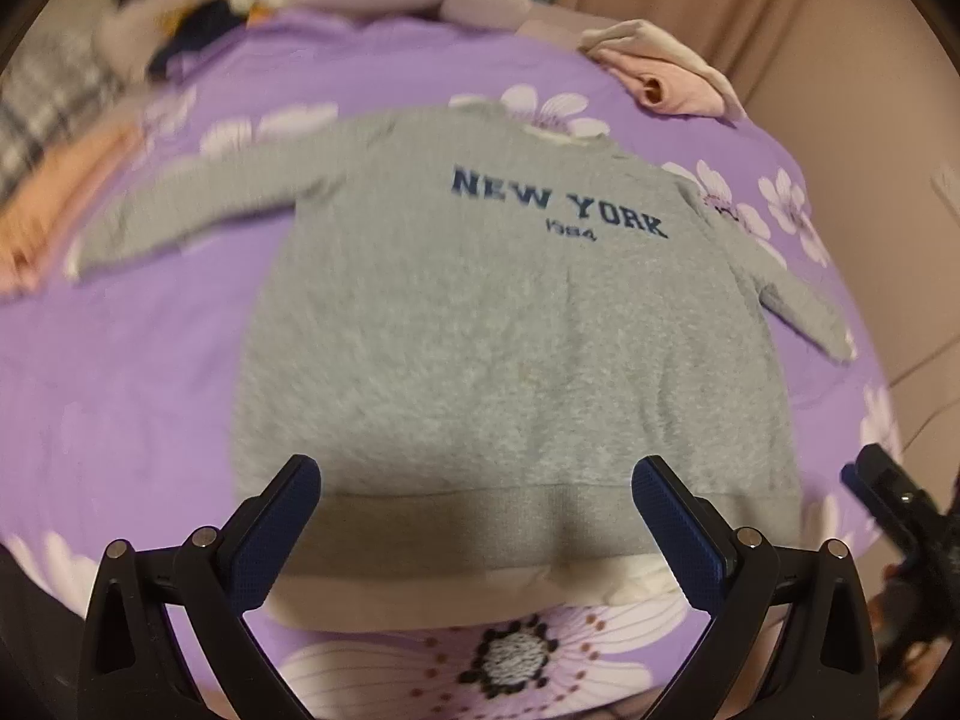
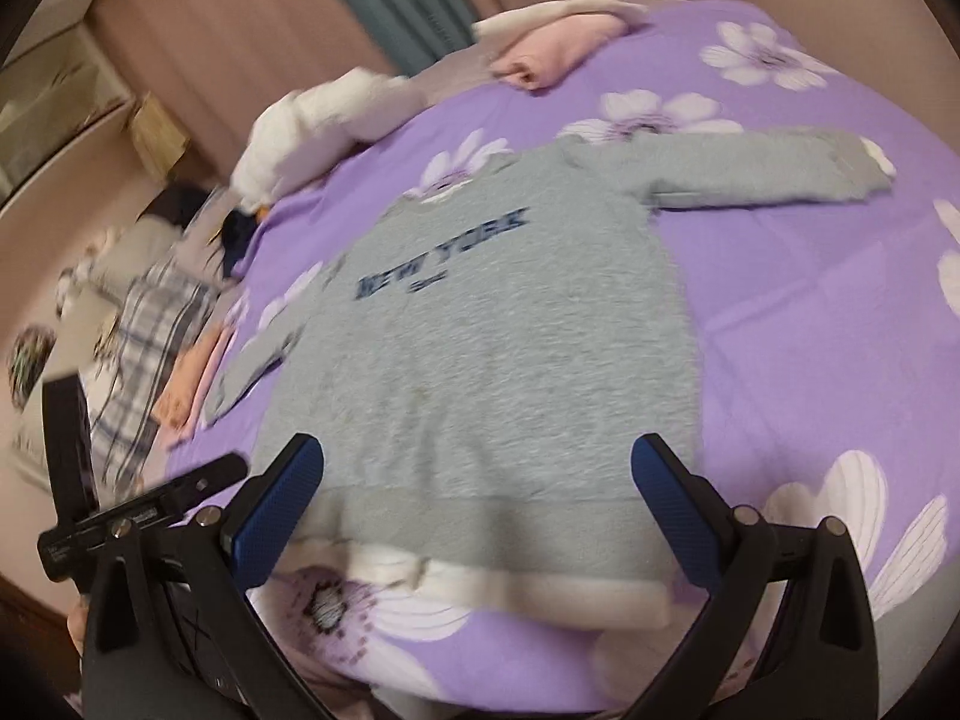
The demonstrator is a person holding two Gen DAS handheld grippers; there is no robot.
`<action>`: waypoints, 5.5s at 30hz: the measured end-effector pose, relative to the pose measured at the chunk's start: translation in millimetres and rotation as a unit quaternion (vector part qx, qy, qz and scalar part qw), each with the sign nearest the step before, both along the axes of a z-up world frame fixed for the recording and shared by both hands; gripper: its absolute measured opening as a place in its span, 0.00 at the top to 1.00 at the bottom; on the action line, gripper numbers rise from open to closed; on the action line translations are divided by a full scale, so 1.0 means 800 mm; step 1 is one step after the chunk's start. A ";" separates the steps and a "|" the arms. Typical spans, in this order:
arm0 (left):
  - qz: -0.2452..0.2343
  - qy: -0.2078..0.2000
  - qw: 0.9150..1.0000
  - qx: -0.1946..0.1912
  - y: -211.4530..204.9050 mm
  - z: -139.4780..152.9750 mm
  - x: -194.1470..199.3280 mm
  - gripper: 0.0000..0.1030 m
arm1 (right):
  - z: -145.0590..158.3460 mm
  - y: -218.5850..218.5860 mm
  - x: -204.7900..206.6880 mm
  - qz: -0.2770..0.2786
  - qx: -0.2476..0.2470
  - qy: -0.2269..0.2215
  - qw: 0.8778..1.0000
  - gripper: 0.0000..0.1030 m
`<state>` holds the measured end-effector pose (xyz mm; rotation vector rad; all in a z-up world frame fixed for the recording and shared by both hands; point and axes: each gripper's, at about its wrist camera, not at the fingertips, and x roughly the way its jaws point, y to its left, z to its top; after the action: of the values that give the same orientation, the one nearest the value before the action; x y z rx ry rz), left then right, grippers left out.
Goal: Fold small clothes
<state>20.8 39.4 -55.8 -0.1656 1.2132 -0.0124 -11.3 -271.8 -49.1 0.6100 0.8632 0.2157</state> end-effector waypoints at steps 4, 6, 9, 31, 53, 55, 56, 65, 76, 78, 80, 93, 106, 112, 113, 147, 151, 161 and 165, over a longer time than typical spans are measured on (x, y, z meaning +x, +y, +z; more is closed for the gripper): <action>0.037 -0.005 0.995 -0.097 0.014 -0.024 0.012 0.00 | -0.023 -0.044 0.001 -0.059 0.016 0.009 0.998 0.00; 0.052 -0.007 0.991 -0.122 0.018 -0.032 0.017 0.00 | -0.034 -0.067 0.004 -0.088 0.027 0.014 0.996 0.00; 0.069 -0.019 0.989 -0.131 0.020 -0.037 0.028 0.00 | -0.049 -0.104 0.007 -0.138 0.035 0.018 0.990 0.01; 0.040 -0.033 0.992 -0.116 -0.009 -0.038 0.093 0.00 | -0.120 -0.263 0.121 -0.261 0.127 0.020 0.957 0.25; 0.028 -0.012 0.994 -0.100 -0.030 -0.053 0.099 0.00 | -0.152 -0.327 0.139 -0.312 0.249 0.027 0.917 0.83; 0.027 -0.015 0.994 -0.102 -0.028 -0.052 0.097 0.00 | -0.145 -0.325 0.139 -0.308 0.243 0.024 0.920 0.84; 0.026 -0.016 0.994 -0.102 -0.027 -0.051 0.096 0.00 | -0.138 -0.323 0.139 -0.304 0.234 0.020 0.923 0.84; 0.027 -0.032 0.993 -0.112 -0.011 -0.042 0.082 0.00 | -0.035 -0.290 0.164 -0.253 0.069 -0.017 0.965 0.85; 0.034 -0.058 0.990 -0.121 0.023 -0.030 0.064 0.00 | 0.061 -0.191 0.226 -0.169 -0.101 -0.047 0.979 0.85; 0.039 -0.059 0.990 -0.125 0.031 -0.030 0.064 0.00 | 0.077 -0.163 0.239 -0.149 -0.128 -0.057 0.979 0.85; 0.043 -0.063 0.989 -0.128 0.039 -0.030 0.062 0.00 | 0.095 -0.122 0.256 -0.118 -0.177 -0.070 0.975 0.85; 0.090 -0.051 0.984 -0.144 0.098 -0.055 0.050 0.00 | 0.030 0.164 0.305 0.113 -0.453 -0.094 0.879 0.86; 0.108 -0.049 0.981 -0.151 0.123 -0.062 0.044 0.00 | -0.041 0.235 0.261 0.231 -0.607 -0.097 0.754 0.39; 0.113 -0.046 0.980 -0.155 0.128 -0.066 0.044 0.00 | 0.028 0.159 0.231 0.219 -0.405 -0.088 0.883 0.28; 0.112 -0.047 0.980 -0.155 0.128 -0.066 0.044 0.00 | 0.035 0.133 0.234 0.196 -0.353 -0.077 0.911 0.28; 0.097 -0.027 0.988 -0.116 0.109 -0.069 0.068 0.00 | -0.053 -0.126 0.313 -0.124 -0.073 0.052 0.988 0.71; 0.097 -0.030 0.988 -0.118 0.108 -0.068 0.064 0.00 | -0.019 -0.085 0.297 -0.035 -0.080 -0.009 0.996 0.72; 0.129 -0.044 0.982 -0.130 0.140 -0.061 0.037 0.00 | -0.081 -0.050 0.260 0.042 -0.157 0.040 0.986 0.96; 0.146 -0.047 0.979 -0.132 0.155 -0.061 0.029 0.00 | -0.075 -0.051 0.255 0.031 -0.157 0.043 0.986 0.92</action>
<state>43.8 163.2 -104.4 -0.5689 1.0802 0.0749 192.5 -312.8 -109.3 0.3002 0.9770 0.1062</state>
